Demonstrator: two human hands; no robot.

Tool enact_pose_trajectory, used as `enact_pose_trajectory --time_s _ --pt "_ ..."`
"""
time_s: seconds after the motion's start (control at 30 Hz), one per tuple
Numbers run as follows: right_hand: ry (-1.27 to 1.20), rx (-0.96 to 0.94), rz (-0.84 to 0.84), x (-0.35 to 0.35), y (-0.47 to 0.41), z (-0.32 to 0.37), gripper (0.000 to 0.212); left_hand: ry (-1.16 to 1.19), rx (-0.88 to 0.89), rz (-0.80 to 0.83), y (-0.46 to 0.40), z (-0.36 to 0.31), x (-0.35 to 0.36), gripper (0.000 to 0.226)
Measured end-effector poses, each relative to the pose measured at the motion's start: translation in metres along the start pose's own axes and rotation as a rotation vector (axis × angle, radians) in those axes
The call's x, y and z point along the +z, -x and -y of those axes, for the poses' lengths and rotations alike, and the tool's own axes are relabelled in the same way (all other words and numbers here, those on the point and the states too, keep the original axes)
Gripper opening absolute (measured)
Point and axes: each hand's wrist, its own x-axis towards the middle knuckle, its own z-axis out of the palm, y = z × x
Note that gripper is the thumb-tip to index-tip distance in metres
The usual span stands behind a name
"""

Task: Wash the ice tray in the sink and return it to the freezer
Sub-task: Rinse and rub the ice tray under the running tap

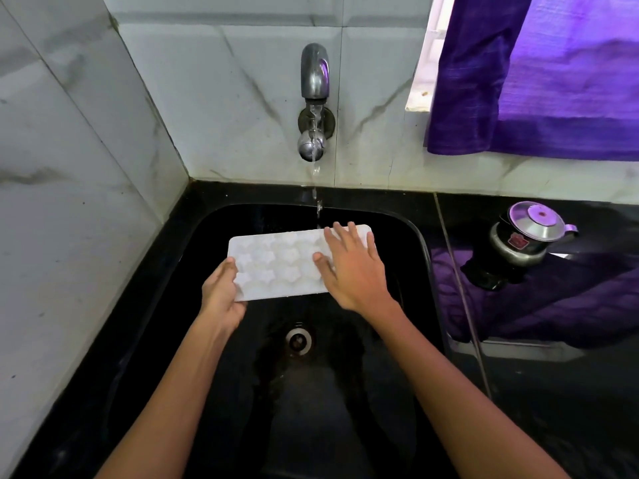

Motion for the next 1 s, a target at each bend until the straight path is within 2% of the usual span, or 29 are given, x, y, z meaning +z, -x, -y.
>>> enact_pose_trajectory --time_s 0.1,0.23,0.3,0.47,0.53,0.67,0.73,0.87,1.0 --pt "0.143 -0.140 0.071 0.003 -0.003 0.007 0.070 0.028 0.024 -0.042 -0.006 -0.004 -0.002 0.019" --pt "0.112 -0.305 0.129 0.008 0.011 0.013 0.071 0.026 0.071 -0.064 -0.011 -0.014 -0.003 0.020" --pt "0.115 -0.265 0.087 0.008 0.014 0.009 0.071 0.008 0.092 -0.063 -0.013 -0.018 -0.002 0.019" --pt "0.119 0.026 0.062 -0.001 -0.007 -0.006 0.082 -0.044 0.094 0.006 -0.010 -0.012 0.005 0.017" --pt "0.105 0.014 0.049 -0.002 -0.015 -0.005 0.083 -0.029 0.078 0.028 -0.009 -0.009 0.010 0.017" --pt "0.100 -0.215 0.082 0.002 -0.014 0.009 0.073 -0.007 0.099 0.027 -0.015 -0.013 0.019 0.018" --pt "0.093 -0.249 0.067 0.005 -0.008 0.009 0.070 -0.016 0.122 0.026 -0.018 -0.018 0.020 0.017" --pt "0.098 -0.082 -0.018 0.004 -0.001 -0.008 0.072 -0.026 0.139 0.016 -0.022 -0.024 0.019 0.015" --pt "0.126 0.054 -0.019 -0.001 -0.008 -0.013 0.083 -0.032 0.105 0.031 -0.019 -0.016 0.021 0.015"
